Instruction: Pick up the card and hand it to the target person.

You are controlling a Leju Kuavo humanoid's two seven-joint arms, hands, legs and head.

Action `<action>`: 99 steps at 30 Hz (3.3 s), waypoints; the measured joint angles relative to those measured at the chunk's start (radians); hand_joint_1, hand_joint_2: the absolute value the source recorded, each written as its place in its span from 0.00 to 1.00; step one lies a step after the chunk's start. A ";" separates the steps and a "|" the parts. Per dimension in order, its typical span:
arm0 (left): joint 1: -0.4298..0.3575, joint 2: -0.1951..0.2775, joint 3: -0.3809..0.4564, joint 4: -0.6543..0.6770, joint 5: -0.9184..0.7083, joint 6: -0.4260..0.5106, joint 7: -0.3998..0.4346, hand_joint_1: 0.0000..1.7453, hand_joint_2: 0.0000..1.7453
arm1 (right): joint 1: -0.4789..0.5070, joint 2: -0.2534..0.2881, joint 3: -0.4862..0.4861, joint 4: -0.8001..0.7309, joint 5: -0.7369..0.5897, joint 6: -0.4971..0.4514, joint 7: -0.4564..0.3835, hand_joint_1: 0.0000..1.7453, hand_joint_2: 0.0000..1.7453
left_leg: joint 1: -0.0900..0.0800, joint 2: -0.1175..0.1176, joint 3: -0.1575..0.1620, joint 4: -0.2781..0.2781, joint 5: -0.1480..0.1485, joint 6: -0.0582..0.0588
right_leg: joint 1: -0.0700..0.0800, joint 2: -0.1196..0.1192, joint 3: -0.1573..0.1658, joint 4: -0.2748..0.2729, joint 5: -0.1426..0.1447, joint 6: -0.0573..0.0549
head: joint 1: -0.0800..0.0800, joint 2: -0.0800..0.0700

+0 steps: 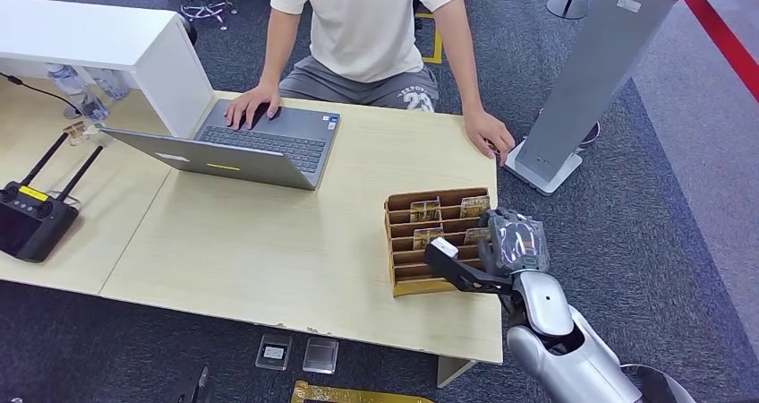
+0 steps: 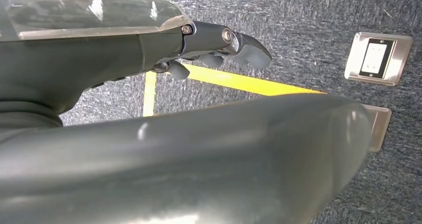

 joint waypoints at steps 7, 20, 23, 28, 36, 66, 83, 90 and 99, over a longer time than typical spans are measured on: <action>0.000 0.000 0.000 0.000 0.004 0.000 0.000 0.00 0.00 | -0.003 0.000 0.000 0.014 0.001 -0.005 -0.001 0.65 1.00 | 0.000 0.000 0.000 0.000 0.000 0.000 | 0.000 0.000 0.000 0.000 0.000 0.000 | 0.000 0.000; 0.000 0.000 0.000 0.000 0.005 0.000 -0.002 0.00 1.00 | -0.003 0.000 0.000 0.019 -0.004 -0.008 -0.005 0.78 1.00 | 0.000 0.000 0.000 0.000 0.000 0.000 | 0.000 0.000 0.000 0.000 0.000 0.000 | 0.000 0.000; 0.000 0.000 -0.001 0.000 -0.004 0.000 -0.007 0.00 1.00 | -0.003 0.000 0.000 0.021 -0.005 -0.008 -0.008 0.78 1.00 | 0.000 0.000 0.001 0.000 0.000 0.000 | 0.000 0.000 0.000 0.000 0.000 0.000 | 0.000 0.000; 0.000 0.000 -0.001 0.000 -0.004 0.004 -0.015 0.00 1.00 | -0.003 0.000 -0.001 0.023 -0.006 -0.010 -0.011 0.78 1.00 | 0.000 0.000 0.001 0.000 0.000 0.000 | 0.000 0.000 0.000 0.000 0.000 0.000 | 0.000 0.000; 0.001 0.000 -0.001 0.000 0.005 0.011 -0.011 0.00 1.00 | -0.007 -0.004 -0.010 0.000 -0.041 -0.004 -0.006 0.78 1.00 | 0.000 0.000 0.000 0.000 0.000 0.000 | 0.000 0.000 0.000 0.000 0.000 0.000 | 0.000 0.000; 0.002 0.000 -0.001 0.000 0.029 0.007 0.000 0.00 1.00 | -0.099 -0.010 -0.018 -0.288 -0.232 -0.068 -0.138 0.78 1.00 | 0.000 0.000 -0.001 0.000 0.000 0.000 | 0.000 0.000 0.000 0.000 0.000 0.000 | 0.000 0.000; -0.015 -0.004 -0.002 0.000 0.014 -0.004 0.037 0.00 1.00 | -0.139 0.115 0.004 0.107 -0.226 -0.372 -0.368 0.78 1.00 | 0.000 0.000 -0.001 0.000 0.000 0.000 | 0.000 0.000 -0.001 0.000 0.000 0.000 | 0.000 0.000; -0.014 -0.004 -0.007 0.000 0.011 -0.058 0.061 0.00 1.00 | -0.145 0.146 0.007 0.184 -0.227 -0.372 -0.379 0.00 1.00 | 0.000 0.000 -0.001 0.000 0.000 0.000 | 0.000 0.000 -0.001 0.000 0.000 0.000 | 0.000 0.000; -0.015 -0.006 -0.019 0.000 0.008 -0.047 0.060 0.00 0.00 | -0.148 0.162 0.008 0.229 -0.226 -0.372 -0.376 0.00 1.00 | 0.000 0.000 -0.001 0.000 0.000 0.000 | 0.000 0.000 -0.001 0.000 0.000 0.000 | 0.000 0.000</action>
